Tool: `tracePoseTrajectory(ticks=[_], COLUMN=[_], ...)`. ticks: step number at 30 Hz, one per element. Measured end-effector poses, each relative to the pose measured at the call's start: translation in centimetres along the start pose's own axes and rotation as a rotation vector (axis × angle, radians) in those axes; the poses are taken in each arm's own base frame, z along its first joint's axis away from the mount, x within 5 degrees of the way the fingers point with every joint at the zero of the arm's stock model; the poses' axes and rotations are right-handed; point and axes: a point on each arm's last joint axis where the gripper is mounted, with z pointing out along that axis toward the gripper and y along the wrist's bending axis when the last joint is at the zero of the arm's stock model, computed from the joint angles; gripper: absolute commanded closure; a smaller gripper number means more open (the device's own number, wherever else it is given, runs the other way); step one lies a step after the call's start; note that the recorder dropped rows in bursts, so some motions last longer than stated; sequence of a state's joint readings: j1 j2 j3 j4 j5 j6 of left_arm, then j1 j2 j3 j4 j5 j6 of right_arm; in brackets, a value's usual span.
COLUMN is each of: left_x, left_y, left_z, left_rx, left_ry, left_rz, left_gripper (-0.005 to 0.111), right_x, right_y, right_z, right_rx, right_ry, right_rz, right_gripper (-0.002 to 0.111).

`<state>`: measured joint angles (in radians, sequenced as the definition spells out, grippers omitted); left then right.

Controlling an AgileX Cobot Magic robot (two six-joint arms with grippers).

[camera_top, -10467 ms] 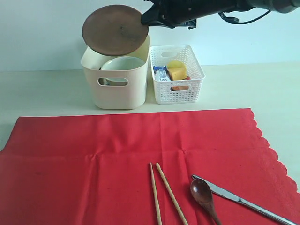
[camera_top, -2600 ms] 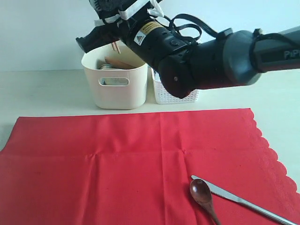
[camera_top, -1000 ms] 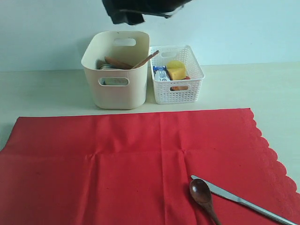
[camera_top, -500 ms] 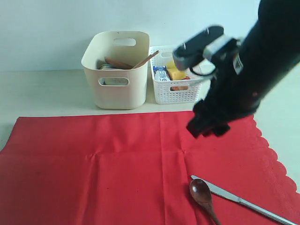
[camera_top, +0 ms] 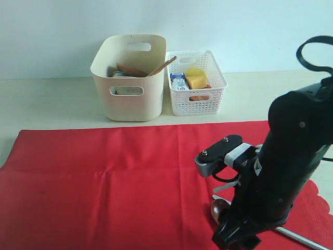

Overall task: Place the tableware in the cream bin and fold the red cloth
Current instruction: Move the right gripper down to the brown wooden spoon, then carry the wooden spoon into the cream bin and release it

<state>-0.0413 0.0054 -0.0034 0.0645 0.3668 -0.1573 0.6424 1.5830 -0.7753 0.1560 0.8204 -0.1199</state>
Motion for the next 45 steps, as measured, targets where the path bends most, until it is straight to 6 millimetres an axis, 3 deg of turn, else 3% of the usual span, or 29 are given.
tracePoseTrajectory(ticks=[12,15,20,25,28,37,41,45], left_x=[0.0,0.0,0.0,0.0,0.0,0.0,0.0,0.0], left_y=[0.0,0.0,0.0,0.0,0.0,0.0,0.0,0.0], left_z=[0.0,0.0,0.0,0.0,0.0,0.0,0.0,0.0], left_rx=[0.000,0.000,0.000,0.000,0.000,0.000,0.000,0.000], left_ry=[0.000,0.000,0.000,0.000,0.000,0.000,0.000,0.000], left_rz=[0.000,0.000,0.000,0.000,0.000,0.000,0.000,0.000], left_gripper=[0.107,0.107,0.107,0.107,0.107,0.107,0.107,0.107], right_x=[-0.7,-0.8,-0.9,-0.9,-1.4,-4.5,-6.9,-10.1], right_y=[-0.4,-0.5,-0.7,-0.6,-0.5,0.3,1.3,2.7], right_z=[4.6,5.0,5.1,4.8,3.7,-2.8,-6.6,-10.6], right_rx=[-0.016,-0.013,0.001,0.000,0.002,-0.009,-0.082,-0.201], right_ry=[0.122,0.137,0.142,0.135,0.104,-0.170,-0.346,-0.638], right_rz=[0.045,0.043,0.030,0.028,0.018,-0.002,-0.020,-0.042], right_gripper=[0.056,0.071,0.105,0.108,0.108,0.108,0.108,0.108])
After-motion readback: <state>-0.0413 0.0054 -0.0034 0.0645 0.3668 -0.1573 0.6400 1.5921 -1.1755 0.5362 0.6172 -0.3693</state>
